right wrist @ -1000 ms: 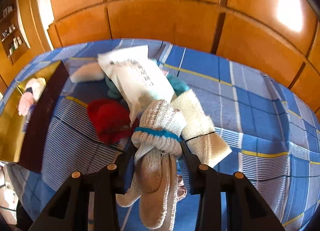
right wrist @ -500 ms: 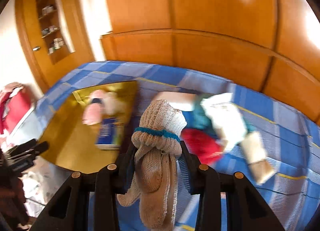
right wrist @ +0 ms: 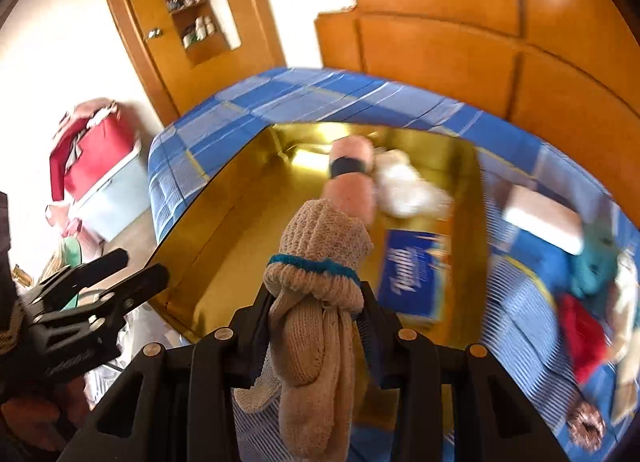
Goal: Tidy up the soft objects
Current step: 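Carry the white knit gloves into the gold tray and open the right tool, then move both tools back toward the teal plush and red cloth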
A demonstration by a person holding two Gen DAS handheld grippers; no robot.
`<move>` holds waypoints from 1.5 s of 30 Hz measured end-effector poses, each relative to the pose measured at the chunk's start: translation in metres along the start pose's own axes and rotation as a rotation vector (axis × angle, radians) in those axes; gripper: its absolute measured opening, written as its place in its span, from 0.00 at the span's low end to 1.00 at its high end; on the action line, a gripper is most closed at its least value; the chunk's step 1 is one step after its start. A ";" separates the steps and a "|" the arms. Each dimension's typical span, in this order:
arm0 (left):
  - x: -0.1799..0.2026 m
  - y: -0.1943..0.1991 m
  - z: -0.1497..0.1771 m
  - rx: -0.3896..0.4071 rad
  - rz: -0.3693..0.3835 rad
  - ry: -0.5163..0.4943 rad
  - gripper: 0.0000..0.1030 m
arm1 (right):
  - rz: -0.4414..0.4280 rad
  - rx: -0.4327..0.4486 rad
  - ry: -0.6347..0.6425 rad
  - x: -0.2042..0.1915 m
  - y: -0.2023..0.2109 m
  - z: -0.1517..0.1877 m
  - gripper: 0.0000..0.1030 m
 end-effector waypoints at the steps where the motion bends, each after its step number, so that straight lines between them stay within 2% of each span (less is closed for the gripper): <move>1: -0.004 0.000 -0.001 0.002 -0.004 0.005 0.72 | 0.002 -0.017 0.008 0.000 -0.010 -0.003 0.38; 5: -0.014 -0.002 0.000 -0.005 -0.022 0.022 0.72 | 0.038 -0.109 0.043 0.002 -0.050 -0.004 0.39; 7: -0.019 -0.002 0.001 -0.010 -0.029 0.025 0.72 | 0.090 -0.155 0.056 0.007 -0.067 0.002 0.41; 11: -0.023 0.000 0.004 -0.010 -0.035 0.026 0.72 | 0.093 -0.157 0.024 0.015 -0.071 0.006 0.45; 15: -0.020 0.001 0.004 -0.010 -0.027 0.026 0.72 | 0.094 -0.116 0.012 0.015 -0.054 0.003 0.49; 18: -0.015 0.005 0.002 0.000 -0.018 0.016 0.72 | 0.098 -0.072 0.020 0.013 -0.039 -0.005 0.57; 25: -0.002 0.013 0.000 0.019 0.000 -0.014 0.72 | 0.132 0.020 -0.008 0.021 -0.001 -0.012 0.57; 34: 0.029 0.021 0.006 0.026 0.037 -0.095 0.72 | 0.199 0.098 -0.073 0.064 0.054 -0.001 0.57; 45: 0.086 0.026 0.024 0.018 0.092 -0.255 0.72 | 0.293 0.126 -0.142 0.124 0.105 0.037 0.57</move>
Point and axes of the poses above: each gripper's, at about its wrist camera, not at the fingertips, and y roughly against the way its jaws point, x to its right, z to its underside, the point moved 10 cm from there along -y, roughly the way its jaws point, and after that the axes turned 7 degrees about y, right-handed, at the moved point
